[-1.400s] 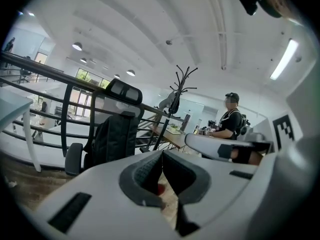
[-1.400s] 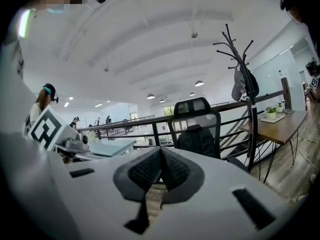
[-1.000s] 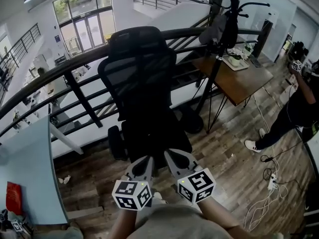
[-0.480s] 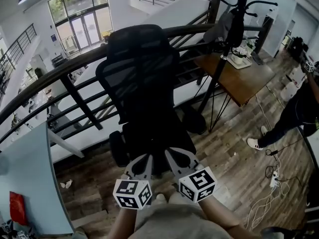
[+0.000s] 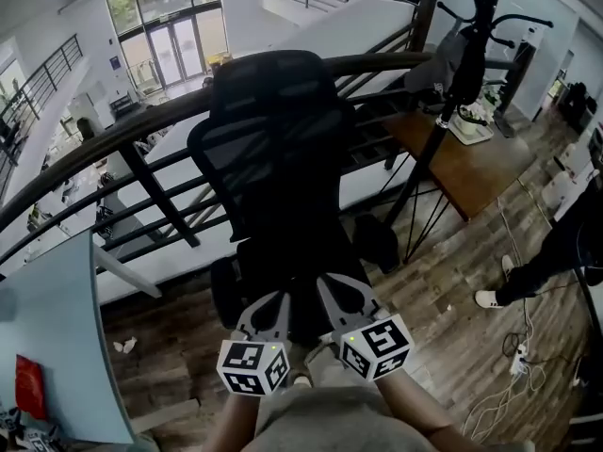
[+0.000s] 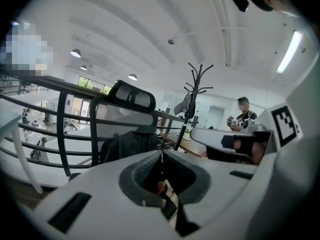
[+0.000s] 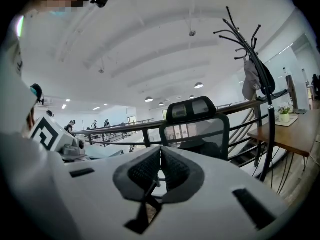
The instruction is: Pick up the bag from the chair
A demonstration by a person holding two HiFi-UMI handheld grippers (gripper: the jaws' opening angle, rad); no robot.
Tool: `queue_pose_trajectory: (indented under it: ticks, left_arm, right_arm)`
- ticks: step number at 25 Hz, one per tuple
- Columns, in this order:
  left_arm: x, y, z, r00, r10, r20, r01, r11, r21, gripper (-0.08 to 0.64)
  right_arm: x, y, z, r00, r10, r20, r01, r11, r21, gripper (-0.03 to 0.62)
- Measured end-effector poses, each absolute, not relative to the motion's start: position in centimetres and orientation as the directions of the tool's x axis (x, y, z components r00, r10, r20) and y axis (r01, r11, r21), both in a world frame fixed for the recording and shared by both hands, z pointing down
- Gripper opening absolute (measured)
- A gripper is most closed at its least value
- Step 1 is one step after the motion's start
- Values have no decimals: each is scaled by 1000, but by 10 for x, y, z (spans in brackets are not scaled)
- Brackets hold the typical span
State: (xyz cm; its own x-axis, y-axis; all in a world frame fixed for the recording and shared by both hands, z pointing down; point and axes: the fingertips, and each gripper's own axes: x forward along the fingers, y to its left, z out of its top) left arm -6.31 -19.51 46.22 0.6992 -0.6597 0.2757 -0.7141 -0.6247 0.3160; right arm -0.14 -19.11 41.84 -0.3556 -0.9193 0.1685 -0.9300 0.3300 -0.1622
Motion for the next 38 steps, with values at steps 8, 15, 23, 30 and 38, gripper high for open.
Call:
queue_pose_trajectory:
  ticks: [8,15,23,30,38]
  left_arm:
    - [-44,-253,463,649,-703,291,-760,-578,298,3]
    - [-27,-282,470,618,-719,316,-785,-550,284,3]
    - [-17,-307,478,575,-754,318,-817,-506,277,3]
    - [-8,-325,487,526,-784,329,-849,-460,261,5]
    - [2,-339,497,492,-801,340,-870,-441,219,99]
  right_arm:
    - [25,-251,414,-408,-897,168,-910,385,-153,2]
    - [40,-282,426,-444,-874,199,-894,419,-158,2]
    - [57,-311,434,-484,-847,218,-874,460,-154,2]
    - [68,-334,444,-527,-819,226,-850,503,-157,2]
    - [81,-349,458,-557,-790,255,-830,536,-154,5]
